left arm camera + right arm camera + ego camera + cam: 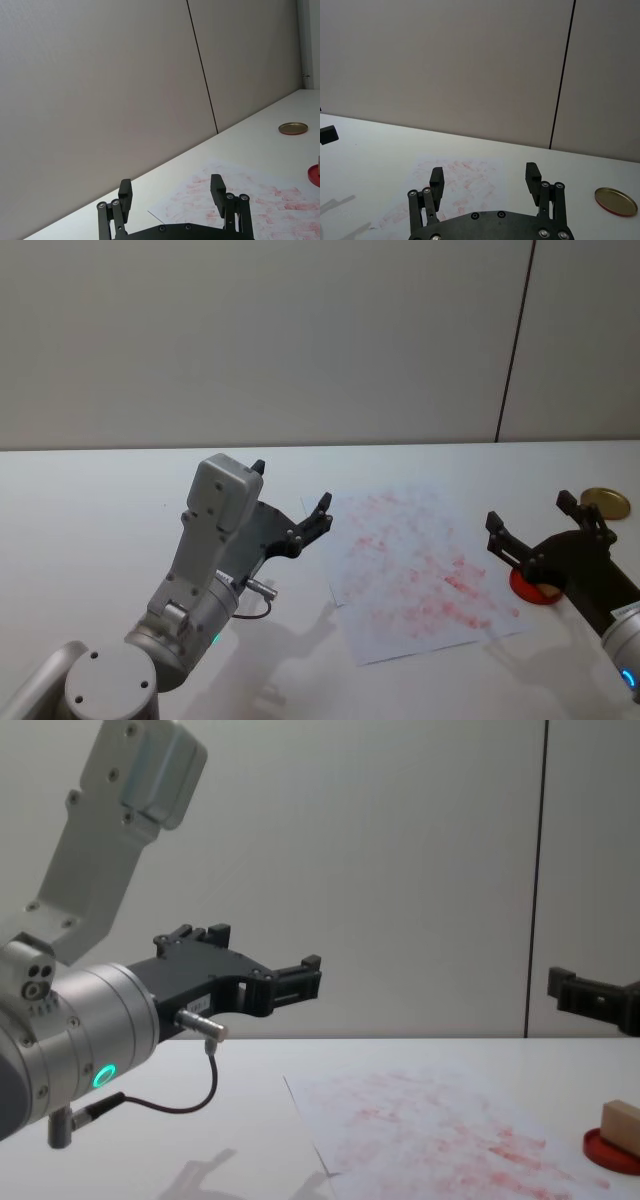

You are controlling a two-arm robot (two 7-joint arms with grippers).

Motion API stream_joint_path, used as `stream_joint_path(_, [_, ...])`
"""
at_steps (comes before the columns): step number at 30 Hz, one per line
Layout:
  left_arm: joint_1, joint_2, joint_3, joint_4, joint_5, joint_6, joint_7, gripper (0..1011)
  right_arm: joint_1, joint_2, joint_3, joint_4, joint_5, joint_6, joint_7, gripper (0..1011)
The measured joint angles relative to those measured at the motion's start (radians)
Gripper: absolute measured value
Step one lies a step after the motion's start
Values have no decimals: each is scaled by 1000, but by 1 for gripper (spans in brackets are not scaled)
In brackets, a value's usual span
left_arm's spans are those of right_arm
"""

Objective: Use the one hand to pick up the stamp and affix it onto the A4 paper.

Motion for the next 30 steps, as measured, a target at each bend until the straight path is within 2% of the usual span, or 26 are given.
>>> stream_joint_path(23, [0,0,0,0,0,0,0,993,0,0,2,0,0,0,1,1001])
stream_joint_path(30, [0,0,0,0,0,0,0,993,3,10,12,18,15,13,18,1001])
